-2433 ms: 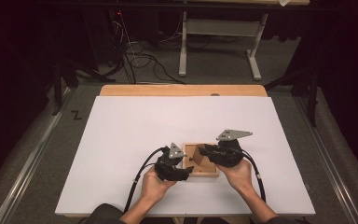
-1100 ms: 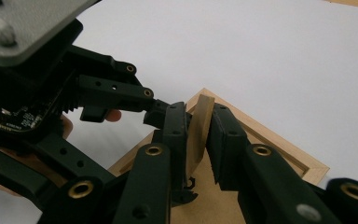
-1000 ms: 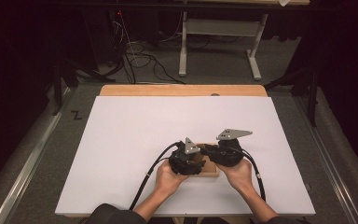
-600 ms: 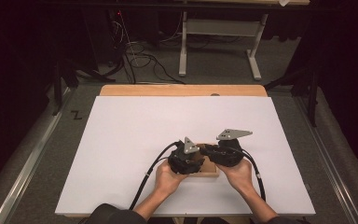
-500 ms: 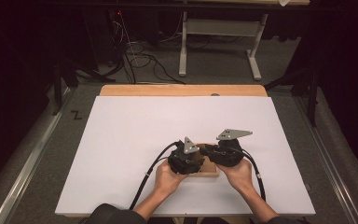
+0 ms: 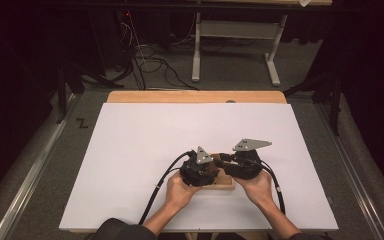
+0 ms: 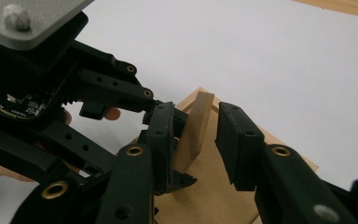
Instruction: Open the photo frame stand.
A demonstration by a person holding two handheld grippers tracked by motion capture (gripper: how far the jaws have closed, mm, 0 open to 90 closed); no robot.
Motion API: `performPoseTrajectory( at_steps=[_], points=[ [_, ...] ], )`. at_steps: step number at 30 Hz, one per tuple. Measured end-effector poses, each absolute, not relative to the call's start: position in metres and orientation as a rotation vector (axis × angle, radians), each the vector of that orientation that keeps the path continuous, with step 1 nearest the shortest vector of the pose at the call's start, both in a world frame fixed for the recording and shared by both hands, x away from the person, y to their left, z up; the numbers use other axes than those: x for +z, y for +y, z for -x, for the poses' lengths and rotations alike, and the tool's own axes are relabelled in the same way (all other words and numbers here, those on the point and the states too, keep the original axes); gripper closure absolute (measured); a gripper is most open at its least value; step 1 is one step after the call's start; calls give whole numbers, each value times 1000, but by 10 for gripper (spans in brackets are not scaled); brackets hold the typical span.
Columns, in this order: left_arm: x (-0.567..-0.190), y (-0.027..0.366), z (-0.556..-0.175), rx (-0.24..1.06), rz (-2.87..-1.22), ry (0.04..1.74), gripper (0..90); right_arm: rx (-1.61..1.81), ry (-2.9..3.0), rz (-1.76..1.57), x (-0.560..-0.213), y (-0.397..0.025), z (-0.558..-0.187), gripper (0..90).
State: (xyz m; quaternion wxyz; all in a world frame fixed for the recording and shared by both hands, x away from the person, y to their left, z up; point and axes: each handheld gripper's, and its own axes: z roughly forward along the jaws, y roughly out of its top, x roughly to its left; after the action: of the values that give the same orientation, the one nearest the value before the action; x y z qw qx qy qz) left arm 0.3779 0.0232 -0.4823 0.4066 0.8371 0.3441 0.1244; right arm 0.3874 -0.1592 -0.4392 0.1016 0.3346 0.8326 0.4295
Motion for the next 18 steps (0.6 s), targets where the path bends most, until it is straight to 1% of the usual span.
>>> performPoseTrajectory(
  at_steps=[6,12,14,16,18],
  points=[
    [-482,23,-378,317,-2114,866,533,1248,2462,-975,-439,-159,-385,675],
    [-482,24,-378,311,-2119,860,532,1235,2486,-970,-440,-158,-385,772],
    [-482,24,-378,307,-2122,855,532,1236,2486,-970,-440,-158,-385,780],
    [-482,24,-379,304,-2123,851,530,1233,2483,-967,-440,-158,-385,815],
    [-482,25,-378,304,-2126,844,530,1230,2485,-969,-440,-159,-385,827]
  ],
)
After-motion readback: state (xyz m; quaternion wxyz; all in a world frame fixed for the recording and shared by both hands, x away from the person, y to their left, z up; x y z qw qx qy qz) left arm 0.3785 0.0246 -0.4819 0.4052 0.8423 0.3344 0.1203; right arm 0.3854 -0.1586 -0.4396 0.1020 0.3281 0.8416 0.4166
